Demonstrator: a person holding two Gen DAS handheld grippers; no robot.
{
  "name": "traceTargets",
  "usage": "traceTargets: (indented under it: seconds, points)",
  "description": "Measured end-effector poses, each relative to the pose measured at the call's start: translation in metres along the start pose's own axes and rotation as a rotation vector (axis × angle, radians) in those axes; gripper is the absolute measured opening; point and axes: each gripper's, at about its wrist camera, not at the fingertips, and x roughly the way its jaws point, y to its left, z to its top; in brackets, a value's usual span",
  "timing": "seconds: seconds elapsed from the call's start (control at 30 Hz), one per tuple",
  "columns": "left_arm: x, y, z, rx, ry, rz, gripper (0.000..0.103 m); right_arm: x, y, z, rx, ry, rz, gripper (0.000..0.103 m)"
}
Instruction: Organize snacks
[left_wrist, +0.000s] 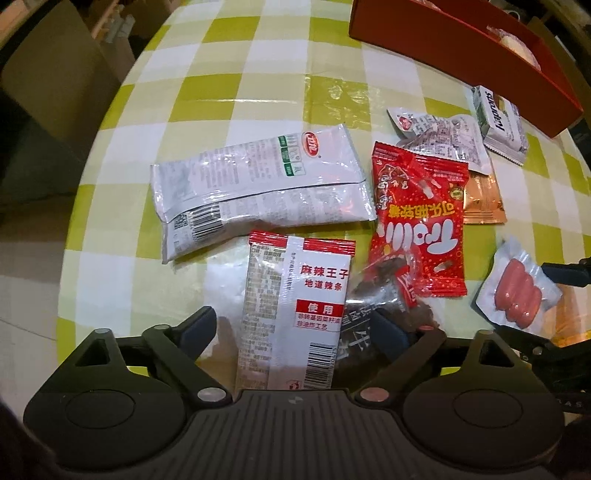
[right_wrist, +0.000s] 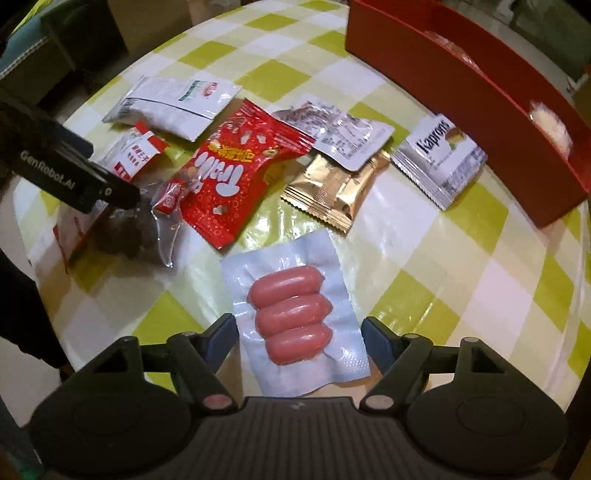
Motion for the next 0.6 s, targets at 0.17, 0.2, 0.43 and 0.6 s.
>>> traceTargets:
  seconds: [0.17,0.2,0.43,0.6]
  points:
    - [0.002,-0.003,-0.006,0.003,-0.016,0.029,0.103,0.012,-0.001,0.0,0.017,0.002,-0.027,0.096]
    - [0.003,-0.003,-0.008,0.002,-0.023,0.037,0.103,0.015,-0.001,0.001,0.027,-0.001,-0.023,0.1]
    - [0.005,0.004,-0.024,-0.039,0.015,-0.016,0.103,0.017,0.007,-0.001,0.03,0.027,-0.03,0.103]
    - [0.011,0.009,-0.022,-0.054,-0.006,-0.086,0.103,0.015,0.002,-0.004,0.034,0.002,0.008,0.103]
